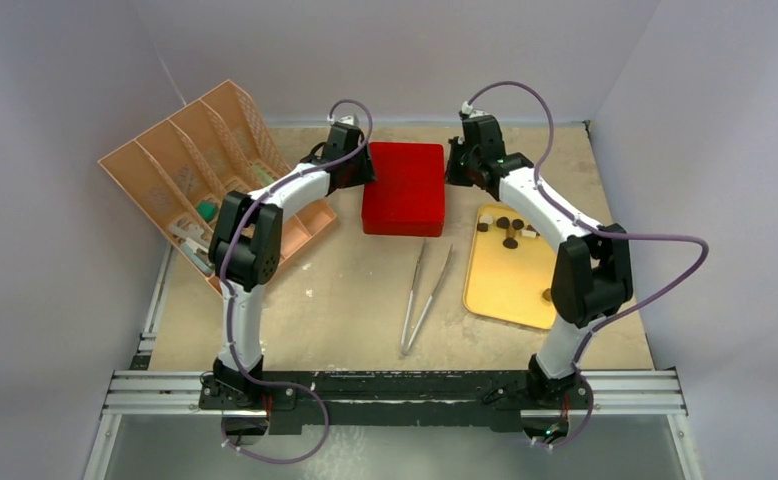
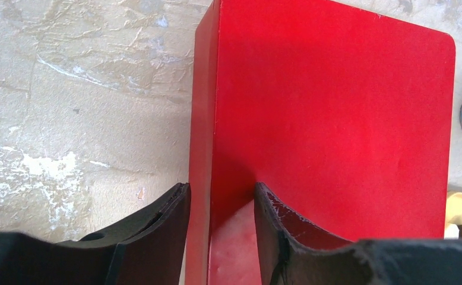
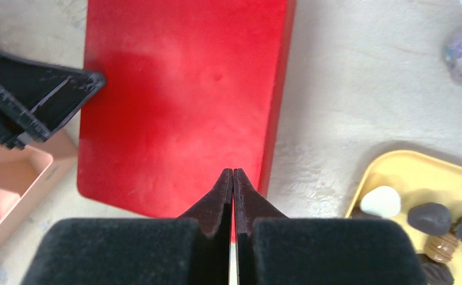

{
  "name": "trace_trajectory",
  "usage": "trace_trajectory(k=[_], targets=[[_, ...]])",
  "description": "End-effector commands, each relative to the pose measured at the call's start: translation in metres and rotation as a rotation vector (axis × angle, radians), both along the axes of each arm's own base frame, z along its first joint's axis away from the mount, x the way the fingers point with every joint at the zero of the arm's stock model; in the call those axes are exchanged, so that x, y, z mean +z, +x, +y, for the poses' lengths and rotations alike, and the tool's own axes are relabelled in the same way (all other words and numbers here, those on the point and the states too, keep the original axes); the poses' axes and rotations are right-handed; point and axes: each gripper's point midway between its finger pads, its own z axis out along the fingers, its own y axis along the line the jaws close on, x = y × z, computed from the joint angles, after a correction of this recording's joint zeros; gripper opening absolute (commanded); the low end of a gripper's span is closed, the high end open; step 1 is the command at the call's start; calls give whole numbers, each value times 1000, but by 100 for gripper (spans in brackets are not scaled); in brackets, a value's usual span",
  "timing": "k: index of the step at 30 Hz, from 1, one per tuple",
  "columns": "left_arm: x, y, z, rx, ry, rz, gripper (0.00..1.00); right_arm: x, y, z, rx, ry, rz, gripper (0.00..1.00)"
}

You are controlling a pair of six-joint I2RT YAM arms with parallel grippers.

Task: Pack the chocolate

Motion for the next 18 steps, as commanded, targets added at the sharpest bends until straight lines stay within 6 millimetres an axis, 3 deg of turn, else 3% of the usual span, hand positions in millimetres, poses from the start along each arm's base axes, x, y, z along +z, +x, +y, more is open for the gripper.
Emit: trace_trajectory(k=[1, 4, 9, 11, 14, 18], targets=[[39, 2, -1, 3, -41, -51, 42, 4, -21, 23, 82, -29, 4, 0], [33, 2, 1, 5, -37, -40, 40, -18, -25, 27, 88, -47, 56, 0], [31, 1, 1, -1, -40, -31, 40, -74, -33, 14, 54, -135, 154, 0], [32, 0, 1, -1, -39, -33, 40, -87, -39, 11, 52, -168, 202, 0], [38, 0, 2, 0, -41, -42, 40, -78, -42, 10, 41, -198, 193, 0], [50, 2, 2, 7, -53, -63, 39, -37, -36, 14, 36, -170, 100, 0]])
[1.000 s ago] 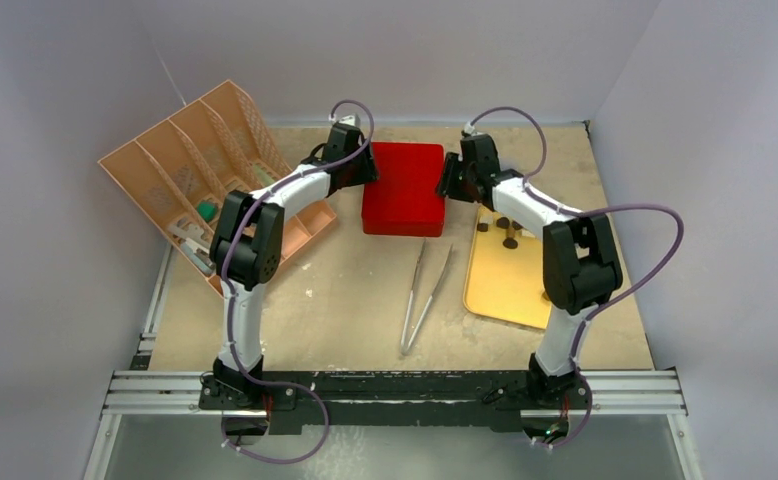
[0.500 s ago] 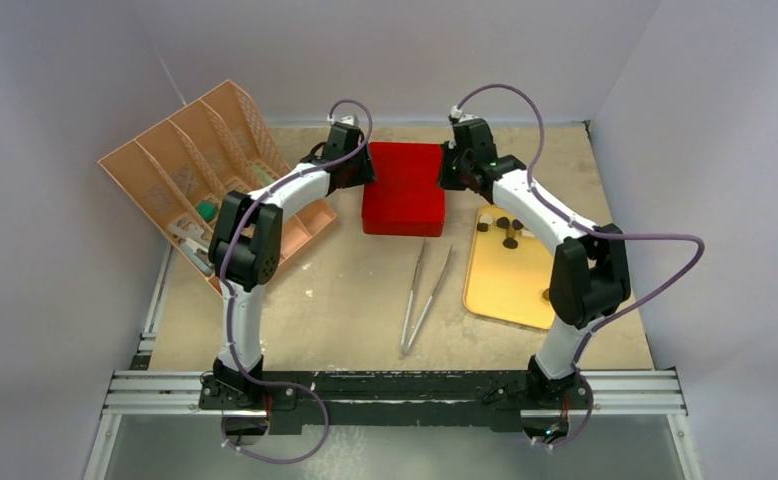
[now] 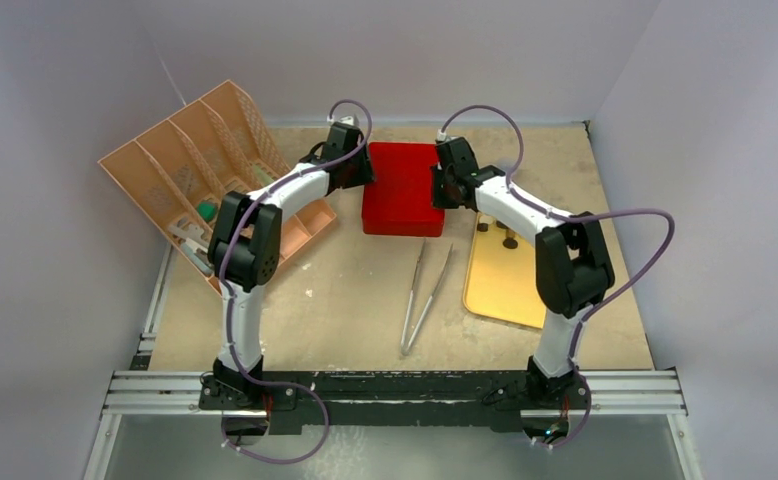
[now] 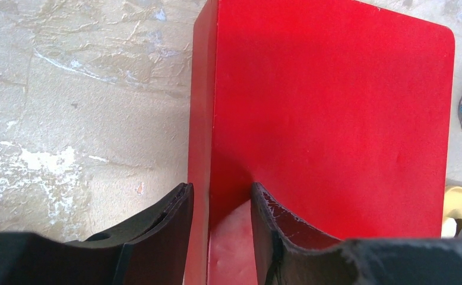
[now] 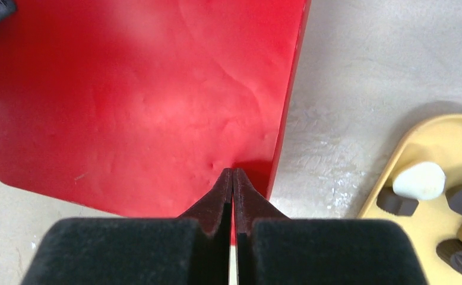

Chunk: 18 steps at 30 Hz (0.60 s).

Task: Pack the chocolate

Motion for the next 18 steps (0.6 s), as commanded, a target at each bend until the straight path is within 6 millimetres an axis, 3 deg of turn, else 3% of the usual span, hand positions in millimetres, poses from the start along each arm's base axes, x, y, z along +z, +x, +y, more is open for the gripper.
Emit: trace_trajectory(k=[1, 4, 7, 10, 15, 18], targets=[[52, 6, 3, 20, -52, -78, 38, 40, -7, -8, -11, -35, -53, 0], [64, 7, 1, 24, -74, -99, 38, 65, -4, -5, -1, -7, -109, 0], [74, 6, -1, 19, -98, -110, 38, 69, -7, -3, 12, -2, -116, 0], [77, 4, -3, 21, -117, -109, 41, 46, -14, -5, 16, -22, -62, 0], [63, -5, 1, 29, -106, -66, 42, -21, -40, -26, -39, -123, 103, 0], [54, -8, 6, 46, -82, -47, 43, -32, -46, -28, -29, -145, 142, 0]])
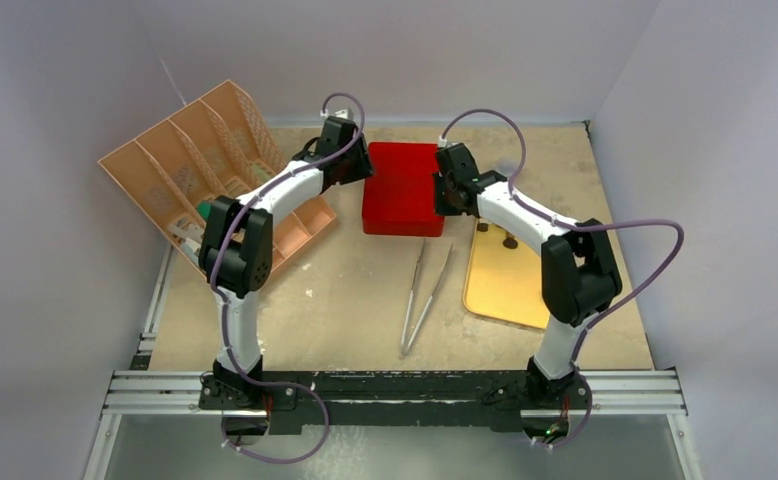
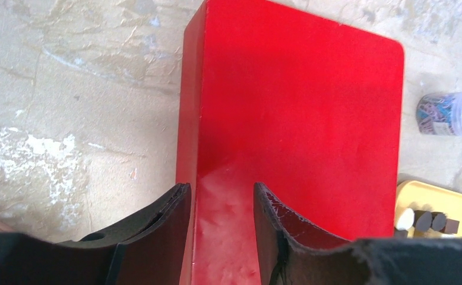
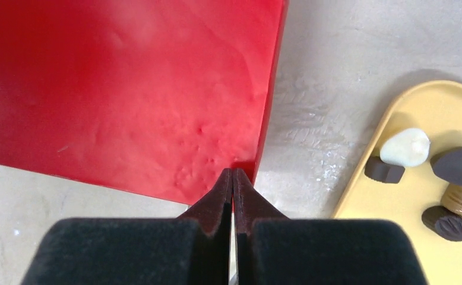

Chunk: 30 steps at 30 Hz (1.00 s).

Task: Pack the chocolate

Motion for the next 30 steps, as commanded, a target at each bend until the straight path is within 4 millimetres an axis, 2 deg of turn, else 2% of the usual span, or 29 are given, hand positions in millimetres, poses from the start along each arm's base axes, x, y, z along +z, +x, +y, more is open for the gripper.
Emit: trace_trajectory(k=[1, 4, 10, 13, 15, 17, 19, 21, 23, 24, 26, 30], targets=[[20, -3, 8, 25, -12, -24, 43, -27, -19, -16, -21, -87, 96, 0], [19, -6, 10, 26, -3, -10, 42, 0, -12, -14, -22, -64, 32, 0], [20, -10, 12, 26, 2, 2, 38, 68, 10, 2, 17, 27, -127, 0], [13, -14, 17, 25, 39, 35, 41, 85, 14, 5, 22, 40, -158, 0], [7, -18, 21, 26, 62, 51, 43, 82, 13, 7, 28, 40, -146, 0], [0, -21, 18, 10, 47, 57, 41, 67, 11, 7, 30, 34, -115, 0], [-6, -24, 8, -17, 0, 65, 36, 42, 5, 3, 15, 7, -61, 0], [-13, -28, 0, -39, -41, 83, 30, 11, -5, -9, -24, -59, 16, 0], [-18, -32, -1, -39, -51, 100, 27, -21, -18, -18, -43, -123, 114, 0], [-18, -33, -1, -38, -55, 103, 27, -31, -25, -21, -46, -156, 147, 0], [-15, -33, -2, -36, -66, 103, 27, -34, -30, -22, -55, -186, 155, 0], [-12, -32, -8, -50, -100, 111, 26, 9, -15, -15, -53, -150, 52, 0]])
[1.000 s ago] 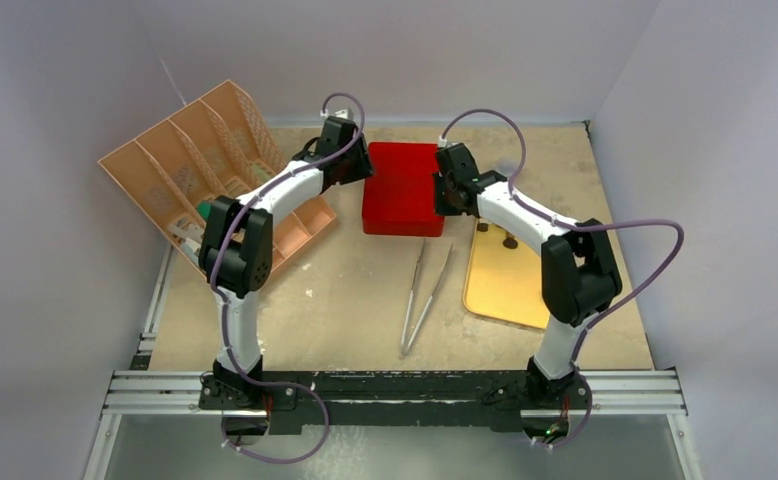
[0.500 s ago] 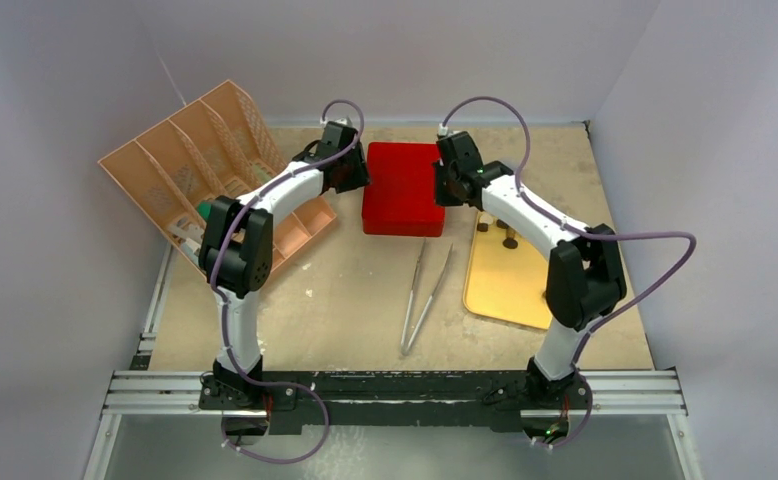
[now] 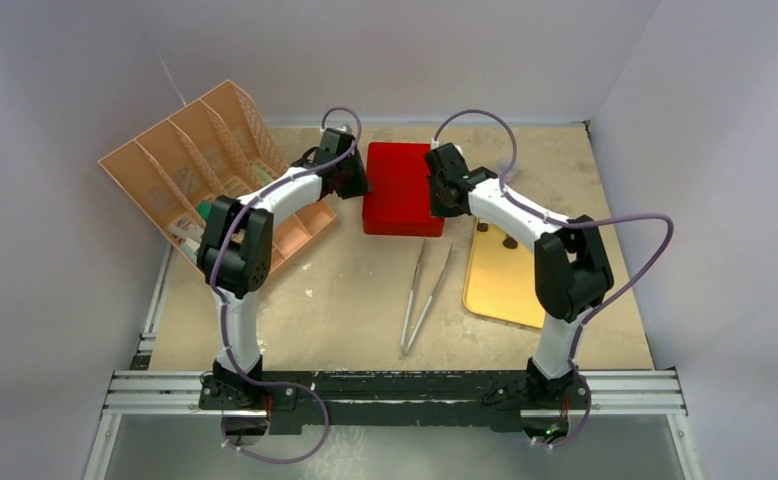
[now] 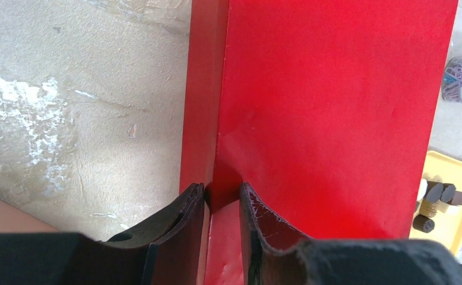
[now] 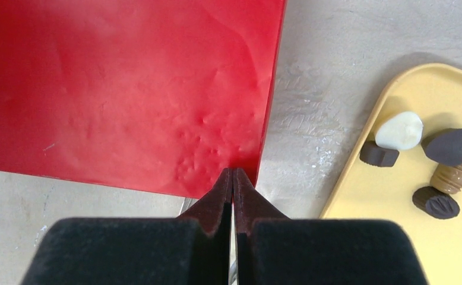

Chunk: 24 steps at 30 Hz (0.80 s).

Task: Pack the chocolate

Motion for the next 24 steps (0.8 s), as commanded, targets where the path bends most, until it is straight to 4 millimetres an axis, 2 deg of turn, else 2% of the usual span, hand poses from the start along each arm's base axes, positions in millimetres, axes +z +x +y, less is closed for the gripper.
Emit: trace_trajectory(k=[1, 6, 9, 10, 13, 18, 20, 22, 24], targets=[[27, 1, -8, -15, -77, -30, 26, 25, -9, -13, -21, -59, 0, 0], [50, 8, -2, 8, -64, -64, 27, 78, 11, 5, 16, 40, -140, 0], [63, 11, 2, 27, -62, -91, 27, 93, 16, 12, 31, 88, -194, 0], [65, 12, 3, 27, -62, -97, 27, 91, 15, 14, 34, 98, -187, 0], [65, 11, 3, 24, -68, -107, 26, 63, 8, 17, 51, 98, -125, 0], [40, 2, 5, 24, -54, -59, 27, 3, -5, 12, 28, 47, 12, 0], [35, 0, 7, 28, -48, -49, 26, -14, -11, 8, 22, 25, 59, 0], [33, -1, 7, 26, -44, -45, 26, -19, -13, 7, 17, 13, 77, 0], [36, -1, 7, 25, -44, -48, 26, -12, -11, 6, 16, 14, 61, 0]])
